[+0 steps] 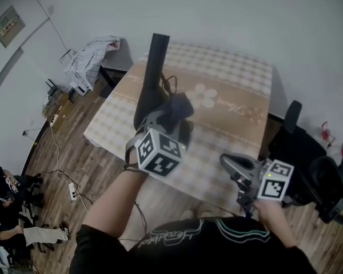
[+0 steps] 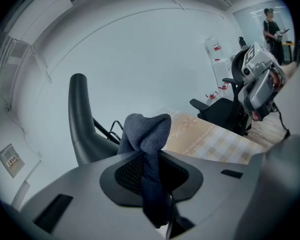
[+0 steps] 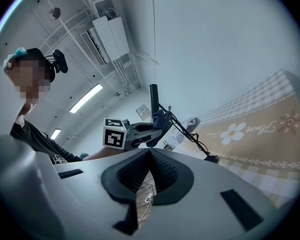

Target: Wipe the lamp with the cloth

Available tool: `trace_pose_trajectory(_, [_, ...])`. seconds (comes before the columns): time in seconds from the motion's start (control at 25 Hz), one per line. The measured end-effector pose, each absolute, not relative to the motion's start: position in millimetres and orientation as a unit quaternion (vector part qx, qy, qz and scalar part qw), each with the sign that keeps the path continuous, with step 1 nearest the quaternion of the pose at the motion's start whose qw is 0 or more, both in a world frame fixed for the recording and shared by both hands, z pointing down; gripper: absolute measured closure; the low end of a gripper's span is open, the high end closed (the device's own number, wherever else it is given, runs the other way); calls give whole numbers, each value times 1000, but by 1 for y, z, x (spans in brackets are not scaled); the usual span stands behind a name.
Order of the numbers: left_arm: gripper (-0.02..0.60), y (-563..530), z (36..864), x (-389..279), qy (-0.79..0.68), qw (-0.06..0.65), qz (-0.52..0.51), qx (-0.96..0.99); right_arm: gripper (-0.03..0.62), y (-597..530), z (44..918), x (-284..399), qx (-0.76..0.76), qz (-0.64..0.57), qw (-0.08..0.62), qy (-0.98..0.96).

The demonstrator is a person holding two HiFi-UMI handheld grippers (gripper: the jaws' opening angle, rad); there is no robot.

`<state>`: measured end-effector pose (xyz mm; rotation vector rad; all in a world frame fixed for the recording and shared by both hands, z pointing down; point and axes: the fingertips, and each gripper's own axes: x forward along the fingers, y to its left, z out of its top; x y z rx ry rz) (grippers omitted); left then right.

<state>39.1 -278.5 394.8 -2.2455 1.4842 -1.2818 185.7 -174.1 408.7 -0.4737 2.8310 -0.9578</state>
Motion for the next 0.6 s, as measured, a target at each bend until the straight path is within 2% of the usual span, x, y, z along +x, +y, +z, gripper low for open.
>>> trace_pose_trajectory(0.6, [509,-225,440,54,465,-12,-418,-781,583,-166,412,183,-119,-321,39,939])
